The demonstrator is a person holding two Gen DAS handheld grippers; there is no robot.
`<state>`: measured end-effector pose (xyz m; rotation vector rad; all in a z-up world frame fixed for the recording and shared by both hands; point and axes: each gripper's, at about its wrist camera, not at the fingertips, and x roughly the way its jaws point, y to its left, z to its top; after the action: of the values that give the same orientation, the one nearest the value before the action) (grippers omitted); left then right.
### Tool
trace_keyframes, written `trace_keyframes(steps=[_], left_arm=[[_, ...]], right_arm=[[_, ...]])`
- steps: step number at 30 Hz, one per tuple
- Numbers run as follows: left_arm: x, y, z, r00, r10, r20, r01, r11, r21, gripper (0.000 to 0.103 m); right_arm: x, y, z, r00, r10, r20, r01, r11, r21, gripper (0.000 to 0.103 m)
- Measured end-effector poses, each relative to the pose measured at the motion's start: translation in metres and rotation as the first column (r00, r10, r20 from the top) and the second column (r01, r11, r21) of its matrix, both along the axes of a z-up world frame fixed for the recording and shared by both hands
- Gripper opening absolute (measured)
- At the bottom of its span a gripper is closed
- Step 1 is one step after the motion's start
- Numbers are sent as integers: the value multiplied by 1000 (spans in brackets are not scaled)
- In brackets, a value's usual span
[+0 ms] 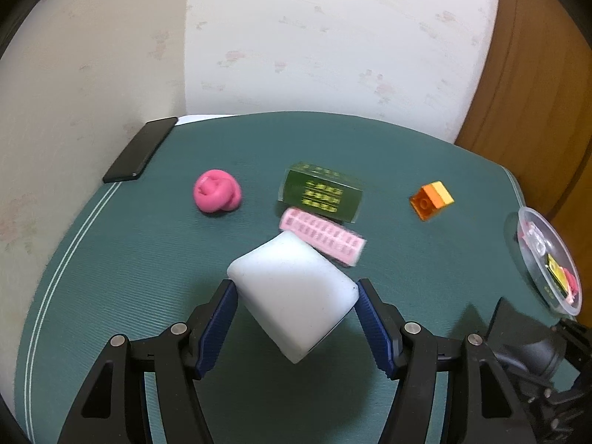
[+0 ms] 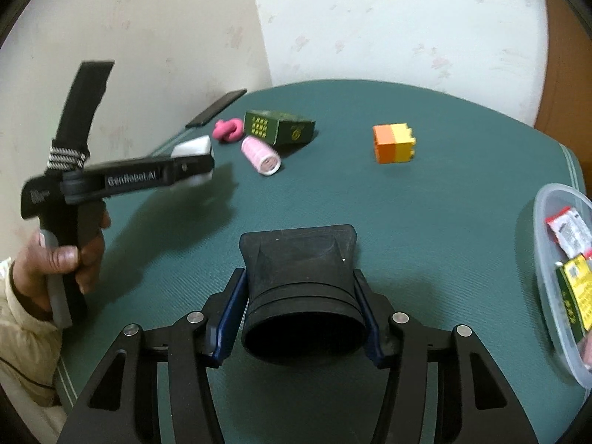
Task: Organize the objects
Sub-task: 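Carry the eraser and black cup to the clear bowl and open both tools inside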
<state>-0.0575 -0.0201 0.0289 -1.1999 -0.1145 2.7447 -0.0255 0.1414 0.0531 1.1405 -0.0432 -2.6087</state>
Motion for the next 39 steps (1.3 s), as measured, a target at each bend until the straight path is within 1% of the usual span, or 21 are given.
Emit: trace_keyframes(steps=[8,15,20,23,30,34,39], left_arm=[[4,40,6,997,-71,0,71,997,-17,68],[2,81,14,990,-139,-8,139,990,-36,68],[-2,107,19,983,-186,-4,185,982,-40,68],[-5,125,21,977,-213,-2,213,976,-47,68],[-6,166,25,960,-279,0,279,958,-60,68],[-7,190,28,949,-316,1,315,947,-61,68],[-10,223,32,929,-369,-9,367,926,-83,68]], right_arm=[[16,41,22,992,-104,-69,102,994,-31,55],[27,93,37,969,-222,-110,217,975,-51,55],[32,134,44,941,-314,-127,308,949,-66,55],[28,158,47,920,-368,-135,361,930,-71,55],[15,218,44,861,-496,-113,490,868,-80,55],[7,245,40,833,-545,-99,540,839,-69,55],[-7,267,30,811,-580,-77,577,815,-54,55]])
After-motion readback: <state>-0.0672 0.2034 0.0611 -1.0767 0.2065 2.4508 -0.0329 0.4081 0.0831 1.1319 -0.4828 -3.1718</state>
